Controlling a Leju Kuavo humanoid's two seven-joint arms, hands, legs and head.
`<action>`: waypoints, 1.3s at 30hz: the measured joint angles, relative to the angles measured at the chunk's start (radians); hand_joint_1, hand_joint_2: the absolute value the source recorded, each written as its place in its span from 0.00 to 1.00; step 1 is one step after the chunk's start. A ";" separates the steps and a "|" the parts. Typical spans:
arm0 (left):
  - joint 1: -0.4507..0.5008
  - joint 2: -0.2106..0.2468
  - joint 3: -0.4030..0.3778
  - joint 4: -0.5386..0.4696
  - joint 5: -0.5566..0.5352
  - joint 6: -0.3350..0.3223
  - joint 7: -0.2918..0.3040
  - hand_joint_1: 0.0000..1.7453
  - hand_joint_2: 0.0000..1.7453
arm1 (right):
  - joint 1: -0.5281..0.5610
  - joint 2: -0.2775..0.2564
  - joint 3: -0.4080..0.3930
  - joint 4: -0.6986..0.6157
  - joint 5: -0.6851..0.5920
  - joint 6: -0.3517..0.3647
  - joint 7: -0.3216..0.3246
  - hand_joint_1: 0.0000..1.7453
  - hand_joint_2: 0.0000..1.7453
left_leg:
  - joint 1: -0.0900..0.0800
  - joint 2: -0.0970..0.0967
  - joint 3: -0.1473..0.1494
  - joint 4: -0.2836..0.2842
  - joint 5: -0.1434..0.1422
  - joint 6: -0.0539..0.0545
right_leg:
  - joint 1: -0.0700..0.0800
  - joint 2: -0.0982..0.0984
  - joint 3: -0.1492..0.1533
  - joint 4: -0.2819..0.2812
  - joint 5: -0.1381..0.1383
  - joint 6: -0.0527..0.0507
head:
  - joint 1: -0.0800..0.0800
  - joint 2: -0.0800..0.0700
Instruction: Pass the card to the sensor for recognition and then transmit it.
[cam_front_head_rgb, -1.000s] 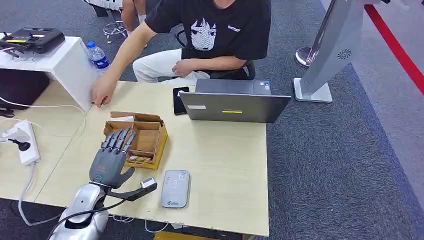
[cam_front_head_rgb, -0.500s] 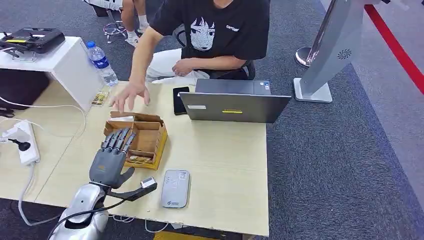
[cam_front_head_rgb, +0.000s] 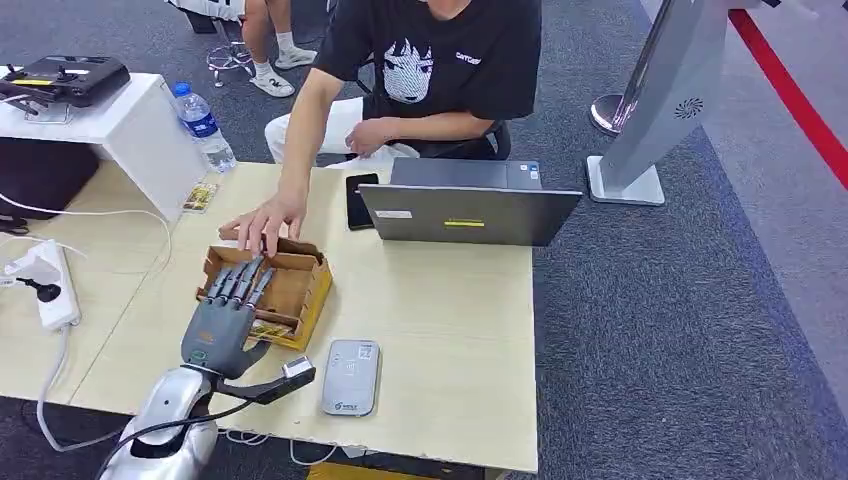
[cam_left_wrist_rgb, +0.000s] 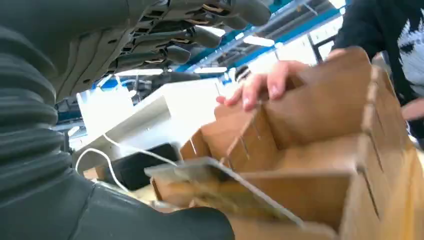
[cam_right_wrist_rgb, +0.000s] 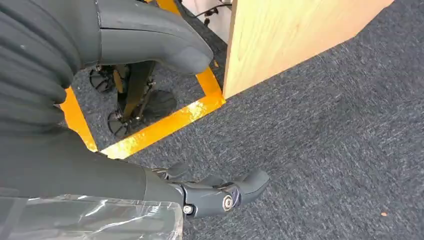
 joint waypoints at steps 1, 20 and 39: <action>0.000 -0.007 -0.002 0.003 -0.006 0.002 0.003 0.00 1.00 | 0.000 0.000 0.001 0.000 -0.001 0.000 0.000 0.00 1.00 | 0.000 0.000 0.000 0.000 0.000 0.000 | 0.000 0.000 0.000 0.000 0.000 0.000 | 0.000 0.000; -0.001 -0.030 -0.025 0.025 -0.003 0.003 0.021 0.00 1.00 | 0.000 0.000 0.007 0.000 -0.014 -0.003 0.006 0.00 1.00 | 0.000 0.000 0.000 0.000 0.000 0.001 | 0.000 0.000 0.000 0.000 0.000 0.000 | 0.000 0.000; -0.001 -0.010 -0.022 0.025 0.029 0.006 0.037 0.00 1.00 | -0.001 0.000 0.021 -0.003 -0.030 -0.014 0.009 0.00 1.00 | 0.000 0.000 0.000 0.000 0.000 0.001 | 0.000 0.000 0.000 0.000 0.000 0.000 | 0.000 0.000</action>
